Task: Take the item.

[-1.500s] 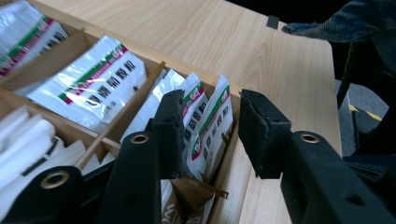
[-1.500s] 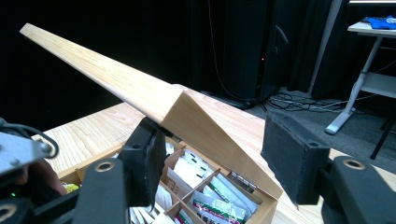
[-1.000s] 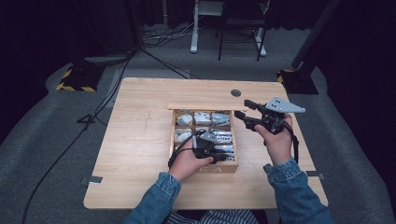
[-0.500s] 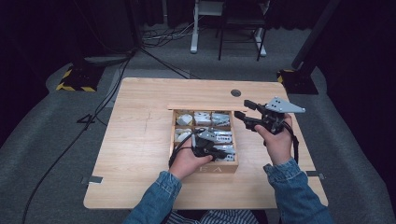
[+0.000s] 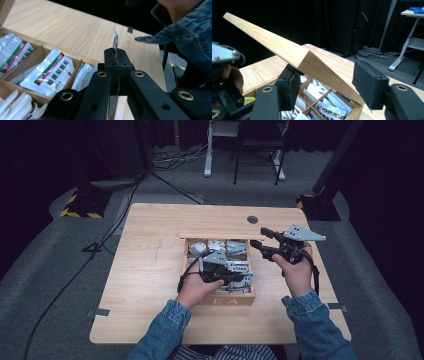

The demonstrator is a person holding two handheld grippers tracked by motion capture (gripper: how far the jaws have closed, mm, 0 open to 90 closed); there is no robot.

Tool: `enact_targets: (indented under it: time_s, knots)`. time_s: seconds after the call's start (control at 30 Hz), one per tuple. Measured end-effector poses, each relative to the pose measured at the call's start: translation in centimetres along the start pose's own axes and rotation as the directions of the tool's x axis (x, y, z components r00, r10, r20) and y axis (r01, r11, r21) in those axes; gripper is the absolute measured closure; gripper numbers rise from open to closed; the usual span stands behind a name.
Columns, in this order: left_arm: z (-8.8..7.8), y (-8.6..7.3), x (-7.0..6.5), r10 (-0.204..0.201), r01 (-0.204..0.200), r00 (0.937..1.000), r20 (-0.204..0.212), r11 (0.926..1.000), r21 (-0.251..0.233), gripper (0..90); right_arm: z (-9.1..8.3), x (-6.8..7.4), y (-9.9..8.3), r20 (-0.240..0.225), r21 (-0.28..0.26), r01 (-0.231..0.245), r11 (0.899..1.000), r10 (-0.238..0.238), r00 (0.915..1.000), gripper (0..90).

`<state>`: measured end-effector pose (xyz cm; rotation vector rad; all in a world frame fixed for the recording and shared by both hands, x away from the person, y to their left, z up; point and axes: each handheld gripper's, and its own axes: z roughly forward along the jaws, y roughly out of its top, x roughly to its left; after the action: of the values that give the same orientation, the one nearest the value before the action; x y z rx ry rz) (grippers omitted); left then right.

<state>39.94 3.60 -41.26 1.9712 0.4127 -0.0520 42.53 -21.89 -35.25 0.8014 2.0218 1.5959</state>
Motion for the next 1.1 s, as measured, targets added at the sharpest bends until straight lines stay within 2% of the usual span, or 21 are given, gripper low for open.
enact_targets:
  time_s: [0.13, 0.43, 0.6, 0.73, 1.03, 1.07, 1.1]
  knots:
    - [-0.8, 0.4, -0.2, 0.015, -0.015, 0.9998, 0.012, 0.9992, -0.037, 89.9, 0.0, 0.0, 0.0, -0.003, 0.000, -0.002, 1.000, 0.002, 1.0000, 40.1]
    - [-2.5, 0.7, -0.7, 0.028, -0.026, 0.9991, 0.033, 0.9975, -0.065, 89.9, 0.1, -0.1, 0.1, -0.001, -0.003, -0.004, 1.000, 0.004, 1.0000, 40.1]
    - [-3.5, 0.7, -0.9, 0.033, -0.031, 0.9991, 0.026, 0.9969, -0.072, 89.9, 0.2, -0.2, 0.2, -0.003, -0.004, -0.007, 1.000, 0.007, 1.0000, 40.0]
    - [-4.7, 0.4, -1.0, 0.035, -0.034, 0.9992, 0.017, 0.9965, -0.077, 89.9, 0.2, -0.3, 0.3, -0.005, -0.006, -0.008, 1.000, 0.008, 1.0000, 40.0]
    - [-8.9, -1.3, -1.2, 0.020, -0.024, 0.9990, -0.041, 0.9954, -0.093, 89.9, 0.6, -0.1, 0.4, -0.014, 0.003, -0.008, 1.000, 0.008, 0.9999, 39.8]
    - [-8.9, -1.3, -1.2, 0.020, -0.024, 0.9990, -0.041, 0.9954, -0.093, 89.9, 0.6, -0.1, 0.4, -0.014, 0.003, -0.008, 1.000, 0.008, 0.9999, 39.8]
    - [-9.8, -1.7, -1.1, 0.016, -0.021, 0.9985, -0.053, 0.9950, -0.098, 89.9, 0.6, -0.1, 0.4, -0.014, 0.009, -0.007, 1.000, 0.007, 0.9999, 39.8]
